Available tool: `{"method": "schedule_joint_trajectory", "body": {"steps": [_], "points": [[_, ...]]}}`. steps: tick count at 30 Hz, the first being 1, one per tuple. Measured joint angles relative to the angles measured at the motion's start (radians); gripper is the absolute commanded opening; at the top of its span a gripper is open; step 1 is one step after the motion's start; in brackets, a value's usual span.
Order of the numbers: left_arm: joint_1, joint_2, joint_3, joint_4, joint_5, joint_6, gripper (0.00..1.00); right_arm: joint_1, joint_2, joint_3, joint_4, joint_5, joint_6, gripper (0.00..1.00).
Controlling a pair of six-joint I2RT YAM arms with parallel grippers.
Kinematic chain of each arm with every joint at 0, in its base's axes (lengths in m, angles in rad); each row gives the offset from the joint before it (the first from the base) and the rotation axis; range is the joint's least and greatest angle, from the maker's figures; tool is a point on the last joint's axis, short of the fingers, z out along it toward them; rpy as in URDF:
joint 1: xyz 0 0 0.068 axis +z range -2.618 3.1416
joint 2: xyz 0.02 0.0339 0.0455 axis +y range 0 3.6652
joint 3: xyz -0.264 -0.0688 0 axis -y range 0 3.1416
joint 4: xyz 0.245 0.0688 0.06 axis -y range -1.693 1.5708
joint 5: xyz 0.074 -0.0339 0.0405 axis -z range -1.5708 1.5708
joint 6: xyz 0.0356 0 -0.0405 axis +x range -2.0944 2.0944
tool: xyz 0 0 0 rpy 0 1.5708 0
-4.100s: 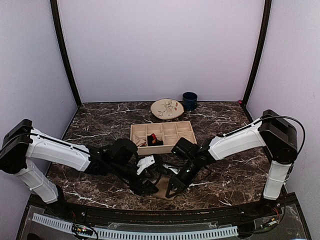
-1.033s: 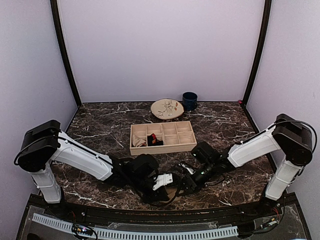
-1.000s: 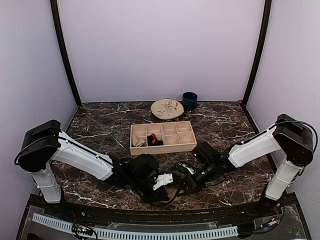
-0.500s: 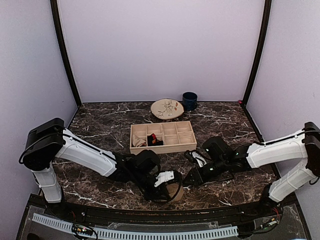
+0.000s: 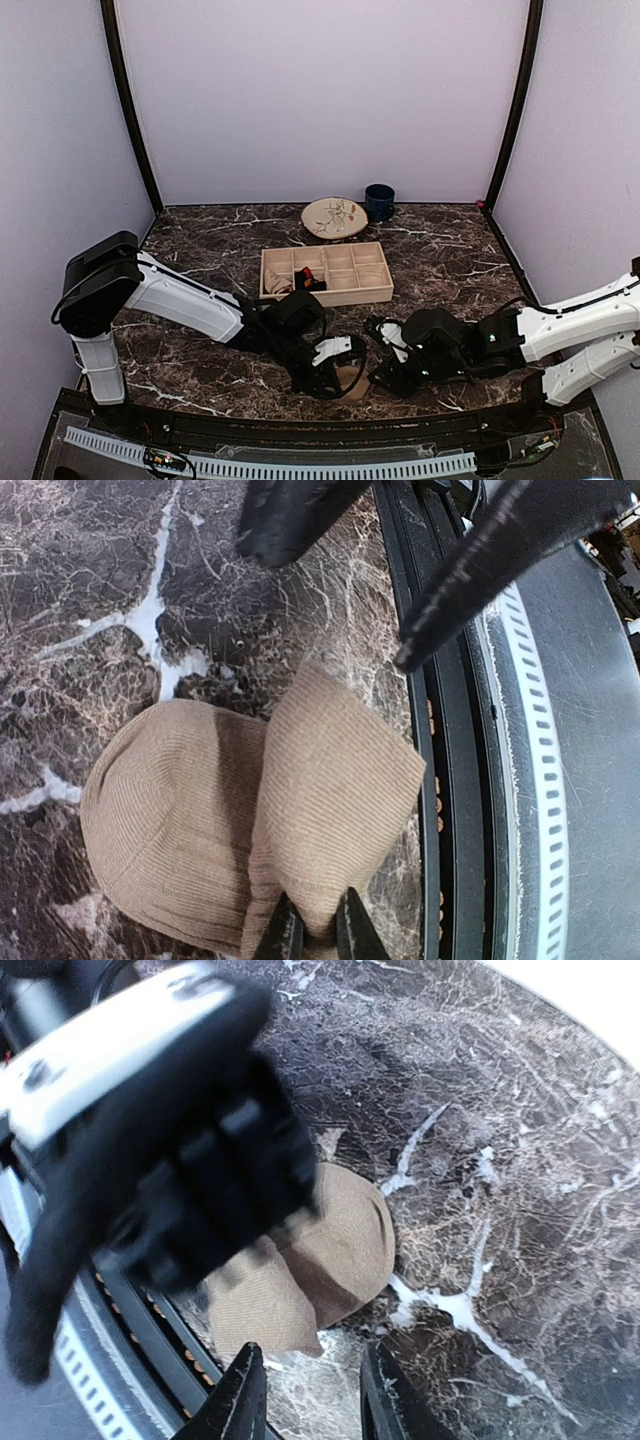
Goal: Roll the socks
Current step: Roll the sock at the center of the board.
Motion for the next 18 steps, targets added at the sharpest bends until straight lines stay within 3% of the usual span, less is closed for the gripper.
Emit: {"method": "schedule_joint_trajectory", "body": {"steps": [9, 18], "points": [[0.019, 0.039, 0.049, -0.054, 0.076, 0.008, 0.09, 0.187, 0.038, 0.047, -0.072, 0.253, -0.048, 0.33], [0.029, 0.066, 0.093, -0.108, 0.128, 0.024, 0.09, 0.276, 0.132, 0.100, -0.072, 0.356, -0.128, 0.38]]}}
